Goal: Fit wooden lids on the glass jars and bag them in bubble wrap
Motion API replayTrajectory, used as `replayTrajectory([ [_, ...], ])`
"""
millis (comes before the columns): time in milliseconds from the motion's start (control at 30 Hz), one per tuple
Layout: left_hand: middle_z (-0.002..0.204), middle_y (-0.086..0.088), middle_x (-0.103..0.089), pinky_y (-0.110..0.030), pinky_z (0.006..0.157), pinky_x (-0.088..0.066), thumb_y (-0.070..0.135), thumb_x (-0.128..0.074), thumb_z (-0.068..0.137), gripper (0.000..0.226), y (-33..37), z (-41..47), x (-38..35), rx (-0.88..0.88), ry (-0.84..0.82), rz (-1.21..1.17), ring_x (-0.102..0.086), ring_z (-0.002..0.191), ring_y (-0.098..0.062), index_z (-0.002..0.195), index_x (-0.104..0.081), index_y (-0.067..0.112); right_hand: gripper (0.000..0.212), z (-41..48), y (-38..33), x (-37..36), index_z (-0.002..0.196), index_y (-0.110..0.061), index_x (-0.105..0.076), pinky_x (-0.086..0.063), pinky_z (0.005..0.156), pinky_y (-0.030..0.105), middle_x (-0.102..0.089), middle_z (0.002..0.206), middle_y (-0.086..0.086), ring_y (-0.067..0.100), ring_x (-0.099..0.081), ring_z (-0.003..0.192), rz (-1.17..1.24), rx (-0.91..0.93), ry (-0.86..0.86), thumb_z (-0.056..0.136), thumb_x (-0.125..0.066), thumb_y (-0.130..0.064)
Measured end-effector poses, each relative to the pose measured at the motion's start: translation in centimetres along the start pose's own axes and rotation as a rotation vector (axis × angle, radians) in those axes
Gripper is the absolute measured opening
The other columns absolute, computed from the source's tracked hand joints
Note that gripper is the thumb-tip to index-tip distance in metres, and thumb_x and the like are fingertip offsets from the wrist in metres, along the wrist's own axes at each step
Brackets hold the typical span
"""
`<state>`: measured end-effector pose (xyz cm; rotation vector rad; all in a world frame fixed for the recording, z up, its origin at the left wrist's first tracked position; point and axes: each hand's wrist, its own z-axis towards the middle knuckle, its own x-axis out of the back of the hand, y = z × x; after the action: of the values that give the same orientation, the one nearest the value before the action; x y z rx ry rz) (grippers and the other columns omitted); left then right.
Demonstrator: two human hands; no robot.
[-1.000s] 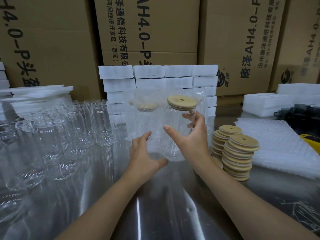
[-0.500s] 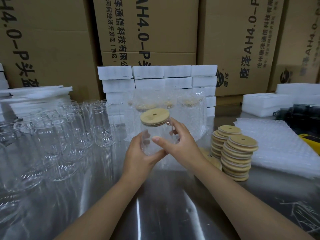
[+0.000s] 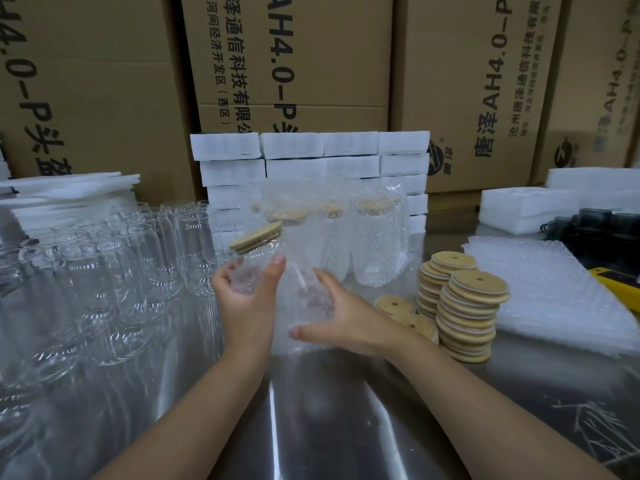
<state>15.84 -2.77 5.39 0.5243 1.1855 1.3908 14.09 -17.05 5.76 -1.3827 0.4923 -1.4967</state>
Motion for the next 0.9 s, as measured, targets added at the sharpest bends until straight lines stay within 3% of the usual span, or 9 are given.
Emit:
replayTrajectory([
  [100, 0.136, -0.004, -0.05, -0.046, 0.104, -0.045, 0.068, -0.073, 0.046, 0.073, 0.8, -0.5, -0.1, -0.029, -0.057, 0.002, -0.055, 0.122, -0.024, 0.109, -0.042, 0.048, 0.099, 0.0, 0.4, -1.0, 0.138, -0.04, -0.026, -0.04, 0.073, -0.003, -0.052, 0.115, -0.033, -0.026, -0.048, 0.1, -0.01, 0.004, 0.064, 0.059, -0.086, -0.05],
  [167, 0.141, 0.002, -0.045, -0.034, 0.104, -0.044, 0.067, -0.071, 0.049, 0.083, 1.2, -0.8, -0.2, -0.099, -0.124, 0.047, -0.049, 0.129, -0.016, 0.123, -0.04, 0.046, 0.089, 0.1, 0.2, -1.2, 0.127, -0.046, -0.033, -0.042, 0.074, -0.001, -0.056, 0.111, -0.033, -0.023, -0.051, 0.101, 0.043, 0.021, 0.172, 0.057, -0.087, -0.051],
  [233, 0.136, 0.013, -0.046, -0.016, 0.091, -0.046, 0.063, -0.071, 0.049, 0.096, 1.4, -0.9, -0.4, -0.137, -0.215, 0.036, -0.049, 0.124, 0.004, 0.135, -0.035, 0.039, 0.074, 0.0, -0.3, -0.8, 0.109, -0.056, -0.036, -0.042, 0.071, 0.0, -0.06, 0.103, -0.034, -0.022, -0.054, 0.097, 0.112, 0.03, 0.255, 0.058, -0.088, -0.046],
  [333, 0.129, 0.017, -0.05, -0.004, 0.08, -0.046, 0.051, -0.074, 0.048, 0.111, 1.0, -1.0, -0.6, -0.136, -0.364, 0.029, -0.053, 0.109, 0.019, 0.145, -0.028, 0.024, 0.07, -0.1, -0.7, -0.3, 0.115, -0.046, -0.039, -0.045, 0.07, 0.002, -0.065, 0.1, -0.028, -0.016, -0.059, 0.093, 0.226, 0.082, 0.316, 0.066, -0.087, -0.031],
  [467, 0.136, 0.009, -0.052, -0.016, 0.099, -0.044, 0.049, -0.078, 0.043, 0.117, 0.3, -0.8, -0.2, -0.075, -0.527, 0.155, -0.052, 0.122, 0.005, 0.145, -0.028, 0.025, 0.07, -0.1, -1.3, 0.0, 0.125, -0.021, -0.04, -0.047, 0.07, 0.006, -0.063, 0.106, -0.011, -0.012, -0.063, 0.088, 0.323, 0.136, 0.404, 0.071, -0.084, -0.012],
  [567, 0.151, 0.001, -0.039, -0.032, 0.113, -0.035, 0.06, -0.087, 0.033, 0.14, -0.6, 0.1, 0.8, -0.02, -0.61, 0.292, -0.038, 0.138, -0.008, 0.151, -0.02, 0.021, 0.064, 0.0, -1.2, 0.4, 0.121, -0.025, -0.042, -0.05, 0.072, 0.01, -0.066, 0.107, -0.007, -0.004, -0.066, 0.091, 0.358, 0.144, 0.44, 0.074, -0.082, -0.012],
  [633, 0.157, 0.005, -0.025, -0.029, 0.115, -0.027, 0.079, -0.081, 0.022, 0.162, -0.9, 0.4, 1.3, 0.014, -0.683, 0.44, -0.026, 0.143, -0.007, 0.155, -0.008, 0.02, 0.06, 0.1, -1.2, 0.7, 0.116, -0.032, -0.043, -0.05, 0.073, 0.011, -0.066, 0.106, -0.009, -0.003, -0.066, 0.092, 0.366, 0.161, 0.467, 0.073, -0.083, -0.018],
  [767, 0.148, 0.001, -0.044, -0.035, 0.113, -0.038, 0.068, -0.09, 0.028, 0.152, -1.7, 0.3, 1.3, 0.059, -0.758, 0.412, -0.045, 0.134, -0.008, 0.152, -0.018, 0.018, 0.064, 0.3, -1.1, 0.8, 0.121, -0.026, -0.046, -0.051, 0.076, 0.014, -0.068, 0.106, -0.013, -0.001, -0.066, 0.096, 0.383, 0.204, 0.492, 0.067, -0.081, -0.03],
  [900, 0.155, -0.004, -0.034, -0.044, 0.116, -0.032, 0.062, -0.093, 0.032, 0.152, -2.1, 0.3, 1.2, 0.077, -0.769, 0.41, -0.037, 0.141, -0.017, 0.154, -0.014, 0.019, 0.053, 0.5, -0.9, 0.7, 0.114, -0.025, -0.048, -0.048, 0.07, 0.007, -0.069, 0.096, -0.023, -0.004, -0.066, 0.091, 0.397, 0.255, 0.499, 0.071, -0.079, -0.023],
])
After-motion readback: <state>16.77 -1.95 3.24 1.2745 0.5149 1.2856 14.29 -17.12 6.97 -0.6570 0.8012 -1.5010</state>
